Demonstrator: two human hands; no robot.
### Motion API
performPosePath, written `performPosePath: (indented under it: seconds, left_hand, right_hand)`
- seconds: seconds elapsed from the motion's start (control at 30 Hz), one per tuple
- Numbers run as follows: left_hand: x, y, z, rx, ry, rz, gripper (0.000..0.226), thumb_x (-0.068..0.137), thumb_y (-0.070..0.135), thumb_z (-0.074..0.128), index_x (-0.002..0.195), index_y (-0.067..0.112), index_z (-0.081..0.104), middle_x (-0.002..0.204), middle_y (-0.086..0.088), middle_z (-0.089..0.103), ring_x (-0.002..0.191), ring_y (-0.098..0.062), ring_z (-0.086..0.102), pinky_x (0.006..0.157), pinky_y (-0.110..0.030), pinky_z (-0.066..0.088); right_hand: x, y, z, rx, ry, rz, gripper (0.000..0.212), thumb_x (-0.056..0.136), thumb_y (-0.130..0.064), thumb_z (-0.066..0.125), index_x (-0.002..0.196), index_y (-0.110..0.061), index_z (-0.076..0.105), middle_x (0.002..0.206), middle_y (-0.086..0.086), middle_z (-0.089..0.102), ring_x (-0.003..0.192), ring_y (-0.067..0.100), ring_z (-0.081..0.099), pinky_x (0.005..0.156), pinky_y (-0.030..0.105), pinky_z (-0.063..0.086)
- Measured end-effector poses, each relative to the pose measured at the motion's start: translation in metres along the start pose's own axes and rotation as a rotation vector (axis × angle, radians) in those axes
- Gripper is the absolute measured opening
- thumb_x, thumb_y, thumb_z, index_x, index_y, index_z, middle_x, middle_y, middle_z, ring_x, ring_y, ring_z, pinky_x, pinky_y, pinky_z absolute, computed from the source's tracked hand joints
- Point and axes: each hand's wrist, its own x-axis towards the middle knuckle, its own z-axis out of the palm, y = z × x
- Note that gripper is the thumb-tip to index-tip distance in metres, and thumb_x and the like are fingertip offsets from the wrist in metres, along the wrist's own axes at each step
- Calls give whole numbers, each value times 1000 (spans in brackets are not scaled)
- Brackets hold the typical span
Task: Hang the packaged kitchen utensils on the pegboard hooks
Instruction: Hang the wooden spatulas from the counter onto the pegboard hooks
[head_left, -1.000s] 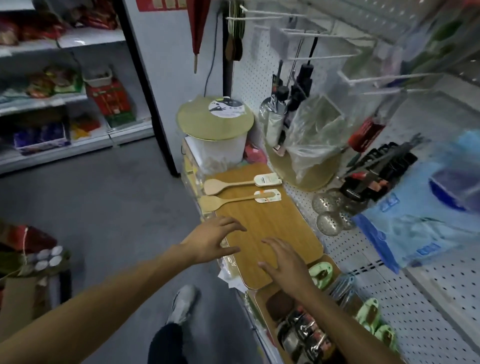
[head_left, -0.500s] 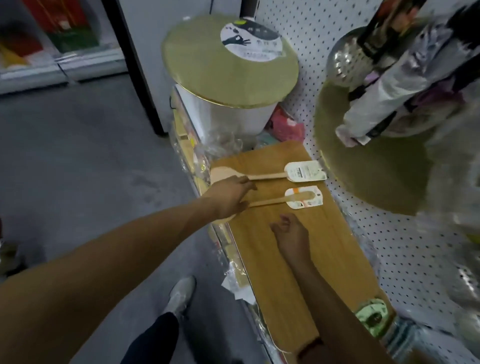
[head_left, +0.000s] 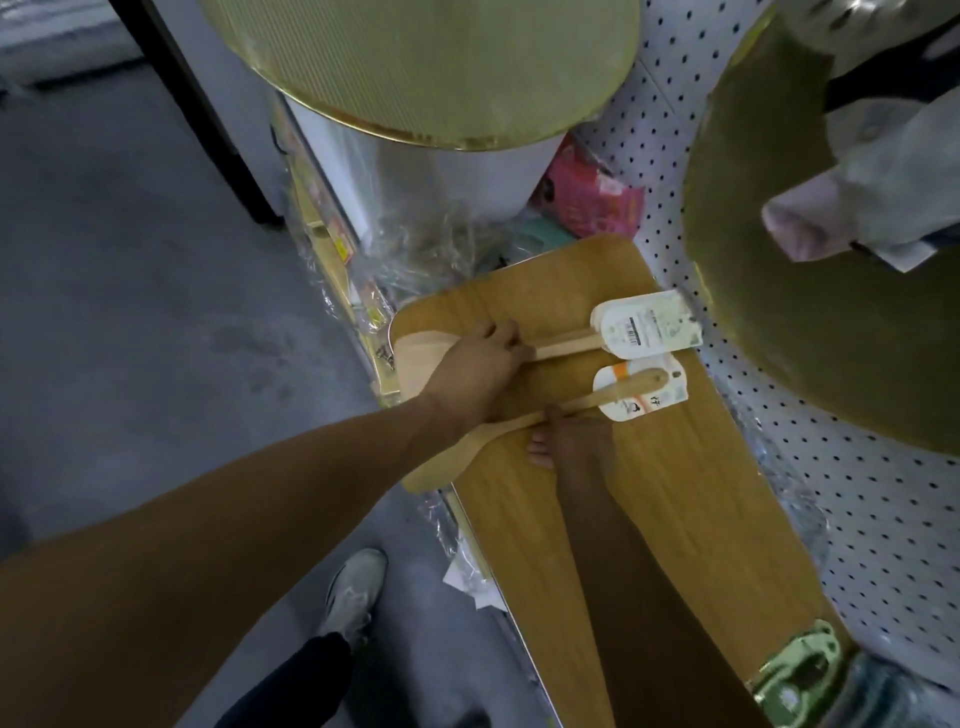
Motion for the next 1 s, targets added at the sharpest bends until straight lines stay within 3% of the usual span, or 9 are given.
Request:
performPosePath:
  seconds: [0.13, 0.27, 0.4, 0.6, 0.73, 0.8, 1.0]
  left_hand:
    - [-13, 10, 7, -22, -14, 96, 51, 84, 9, 62, 135, 11, 56, 125, -13, 53, 109, -34, 51, 85, -45, 50]
    - [-21, 28, 16, -37, -5, 96, 38, 91, 9, 56, 128, 11, 60, 128, -13, 55, 113, -34, 52, 96, -44, 47]
    - [-28, 47, 31, -8, -136, 86, 34, 97, 17, 47, 129, 22, 59, 128, -4, 61, 117, -28, 52, 108, -35, 37]
    - [-49, 75, 40, -147, -235, 29, 37, 96, 13, 52, 130, 25, 61, 126, -2, 64, 119, -26, 55, 102, -36, 46]
    - [-70, 100, 37, -302, -272, -20, 23, 93, 18, 61, 114, 23, 71, 112, -3, 73, 106, -25, 66, 90, -39, 54]
    - [-81, 118, 33, -378, -304, -37, 23, 93, 25, 65, 114, 20, 72, 114, -3, 73, 106, -23, 66, 91, -37, 53]
    - [-123, 181, 23, -461, -282, -84, 29, 92, 29, 69, 118, 15, 70, 119, -4, 71, 109, -21, 64, 86, -26, 45]
  right_hand:
    - [3, 4, -1, 107, 13, 52, 30, 97, -18, 57, 71, -2, 55, 68, 15, 59, 59, 25, 60, 63, 38, 55]
    - [-4, 21, -9, 71, 34, 32, 34, 96, -18, 58, 70, 4, 59, 63, 18, 60, 55, 26, 63, 61, 39, 59]
    - [-14, 46, -25, 61, 58, 30, 32, 96, -18, 57, 74, 5, 62, 62, 17, 65, 55, 26, 67, 62, 38, 61]
    - [-34, 82, -54, 115, 112, 58, 22, 94, -9, 54, 87, 10, 62, 61, 16, 60, 53, 24, 66, 51, 34, 57]
    - [-52, 108, -80, 142, 129, 76, 17, 93, -5, 56, 95, 9, 64, 70, 19, 67, 56, 26, 67, 57, 38, 59]
    - [-66, 117, -96, 179, 139, 81, 15, 93, -2, 53, 95, 8, 64, 75, 21, 68, 60, 28, 67, 51, 34, 56]
    - [-119, 147, -149, 132, 202, -91, 12, 87, 0, 48, 86, 5, 59, 67, 19, 67, 54, 29, 66, 55, 37, 57]
